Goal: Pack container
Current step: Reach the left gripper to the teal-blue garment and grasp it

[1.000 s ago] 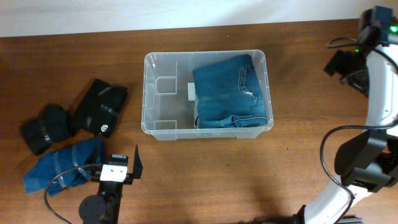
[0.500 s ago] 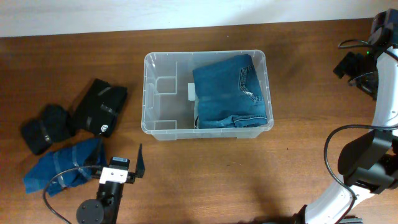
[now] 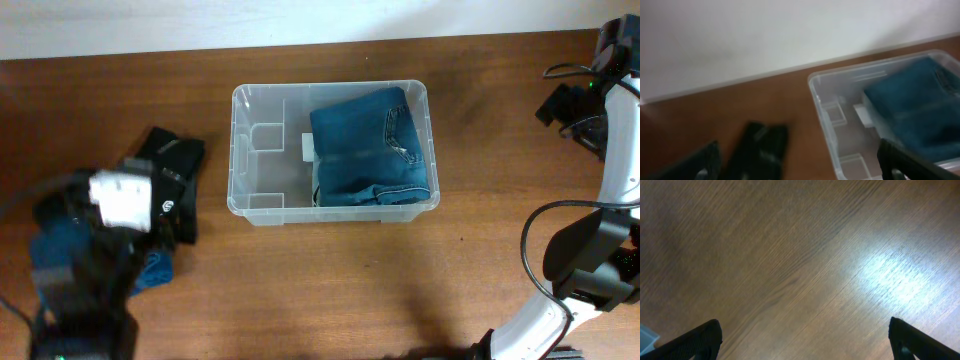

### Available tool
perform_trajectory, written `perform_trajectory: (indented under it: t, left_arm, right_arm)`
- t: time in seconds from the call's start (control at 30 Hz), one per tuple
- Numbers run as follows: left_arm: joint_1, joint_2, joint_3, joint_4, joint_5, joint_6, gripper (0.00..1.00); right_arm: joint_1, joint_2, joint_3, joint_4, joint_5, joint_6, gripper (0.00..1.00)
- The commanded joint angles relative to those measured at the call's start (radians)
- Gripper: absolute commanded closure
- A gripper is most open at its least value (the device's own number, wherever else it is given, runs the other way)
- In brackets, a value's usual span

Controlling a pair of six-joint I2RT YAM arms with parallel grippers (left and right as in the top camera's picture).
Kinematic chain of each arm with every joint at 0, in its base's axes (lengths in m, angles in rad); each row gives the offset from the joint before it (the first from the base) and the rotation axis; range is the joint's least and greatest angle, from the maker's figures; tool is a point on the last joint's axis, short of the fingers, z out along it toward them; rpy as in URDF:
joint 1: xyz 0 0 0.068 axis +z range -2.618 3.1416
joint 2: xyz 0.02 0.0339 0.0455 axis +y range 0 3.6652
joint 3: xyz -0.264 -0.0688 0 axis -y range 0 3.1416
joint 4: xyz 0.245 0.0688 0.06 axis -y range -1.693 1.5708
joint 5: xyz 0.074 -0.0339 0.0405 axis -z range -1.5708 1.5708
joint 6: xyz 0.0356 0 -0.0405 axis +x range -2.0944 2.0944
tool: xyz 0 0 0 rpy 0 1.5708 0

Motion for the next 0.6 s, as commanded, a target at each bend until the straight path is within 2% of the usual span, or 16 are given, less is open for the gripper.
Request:
perform_trajectory:
  t: [0.0, 0.1, 0.3, 0.37, 0.4, 0.43, 0.47, 0.5, 0.57]
  left_arm:
    - [0.005, 0.158, 0.181, -0.143, 0.085, -0.01, 0.01]
    - [0.005, 0.242, 0.245, -0.191, 0.138, -0.04, 0.01]
    - [0.007, 0.343, 0.248, -0.209, 0.193, -0.051, 0.01]
    - [0.014, 0.37, 0.248, -0.238, 0.103, -0.154, 0.01]
    - [0.02, 0.383, 0.248, -0.262, 0.018, -0.248, 0.01]
    - [0.043, 0.41, 0.248, -0.347, -0.161, -0.445, 0.01]
    - [0.063, 0.423, 0.248, -0.397, -0.221, -0.526, 0.01]
    - [0.086, 0.435, 0.247, -0.44, -0.247, -0.576, 0.01]
    - [0.125, 0.453, 0.247, -0.491, -0.243, -0.587, 0.0]
  right_arm:
    - [-0.001, 0.006, -0.004, 0.0, 0.009, 0.001, 0.01]
    - [-0.001, 0.006, -0.004, 0.0, 0.009, 0.001, 0.02]
    - [-0.001, 0.006, -0.004, 0.0, 0.009, 0.001, 0.02]
    - [-0.001, 0.006, -0.004, 0.0, 0.009, 0.001, 0.02]
    - [-0.001, 0.006, -0.004, 0.0, 0.009, 0.001, 0.02]
    - [-0.001, 0.006, -0.004, 0.0, 0.009, 0.001, 0.02]
    - [-0.001, 0.006, -0.004, 0.0, 0.009, 0.001, 0.02]
    - [-0.001, 0.006, -0.004, 0.0, 0.01, 0.001, 0.02]
    - [-0.001, 0.006, -0.004, 0.0, 0.009, 0.001, 0.02]
